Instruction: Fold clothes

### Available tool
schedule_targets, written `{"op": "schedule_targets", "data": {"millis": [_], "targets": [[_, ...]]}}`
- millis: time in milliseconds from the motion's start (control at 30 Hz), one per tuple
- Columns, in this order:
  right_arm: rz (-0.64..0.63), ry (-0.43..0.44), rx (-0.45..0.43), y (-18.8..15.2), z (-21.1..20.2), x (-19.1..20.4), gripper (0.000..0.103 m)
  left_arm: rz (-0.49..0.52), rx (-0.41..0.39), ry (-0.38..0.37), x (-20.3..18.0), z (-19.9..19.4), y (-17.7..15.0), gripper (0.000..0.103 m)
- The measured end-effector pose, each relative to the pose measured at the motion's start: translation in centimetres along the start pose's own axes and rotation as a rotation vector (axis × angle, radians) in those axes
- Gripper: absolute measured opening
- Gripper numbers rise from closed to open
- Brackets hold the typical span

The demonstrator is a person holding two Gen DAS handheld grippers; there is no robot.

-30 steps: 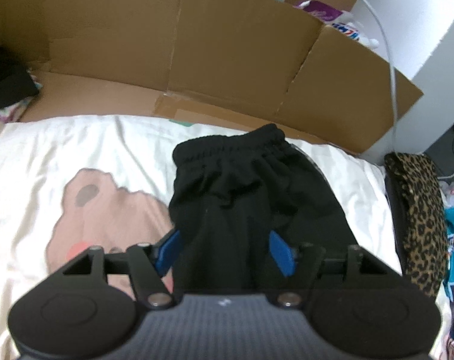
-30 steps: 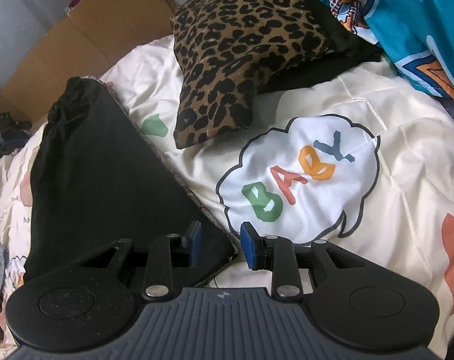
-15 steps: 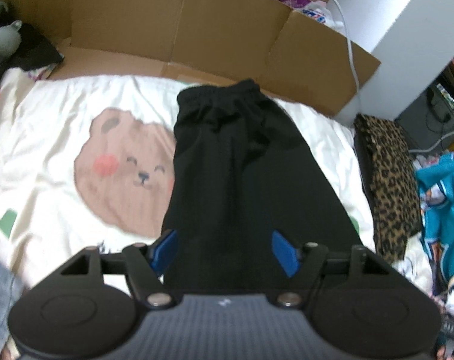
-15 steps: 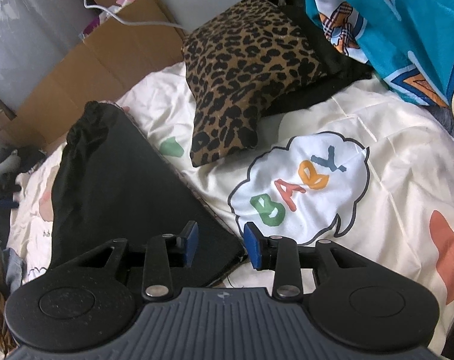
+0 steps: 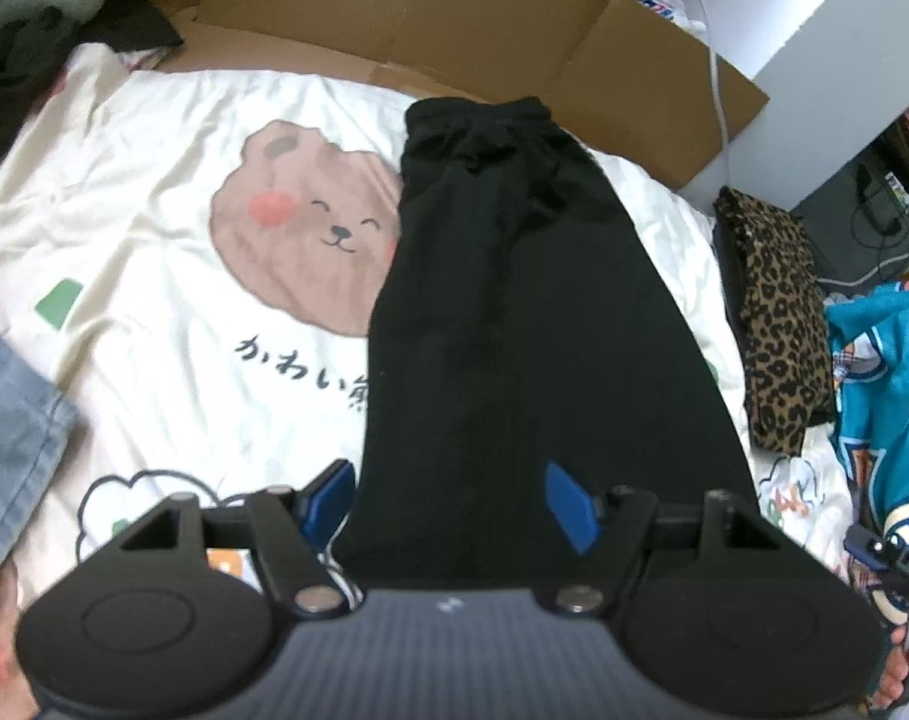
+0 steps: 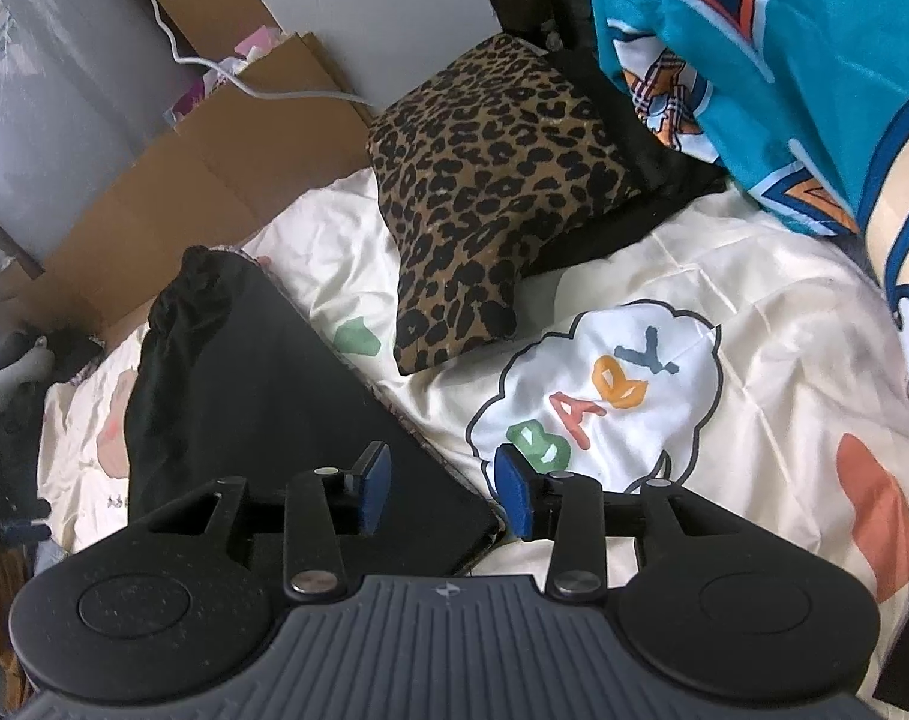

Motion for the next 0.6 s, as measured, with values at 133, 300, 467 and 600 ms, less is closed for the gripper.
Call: {"op": "schedule_targets", "data": {"millis": [133,300,467,600], "targets": [[0.027,0.012,-0.019,0.1,-1.2,0.2,0.048,-0.055,0.024,-0.045,0.7,-0.1,1.3,0.072],[-0.005,0.028,-0.01,0.5,-2.1,1.4,0.05,-0.05,0.037,-0.009,0.6,-1.3,3.1,0.072],[-0.06,0.046,0.033,0.6,-1.4,1.9,0.051,0.031,0.058,0.016,-0.3,-1.9,4.1,0.074],[-0.113,0.027,0.093,0.2,0.2,1.4,0.051,0.112,0.117,0.067,-0.5,-0.1,3.5,0.075]]}}
Point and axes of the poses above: each gripper's, at about its wrist camera, not at the fingertips, and z roughly the way its jaws point, x to its left, y to its top, the point moved 8 cm from there along z, roughly the way its jaws point, and after that the axes turned 11 degrees about -z, right-handed, at the moved point
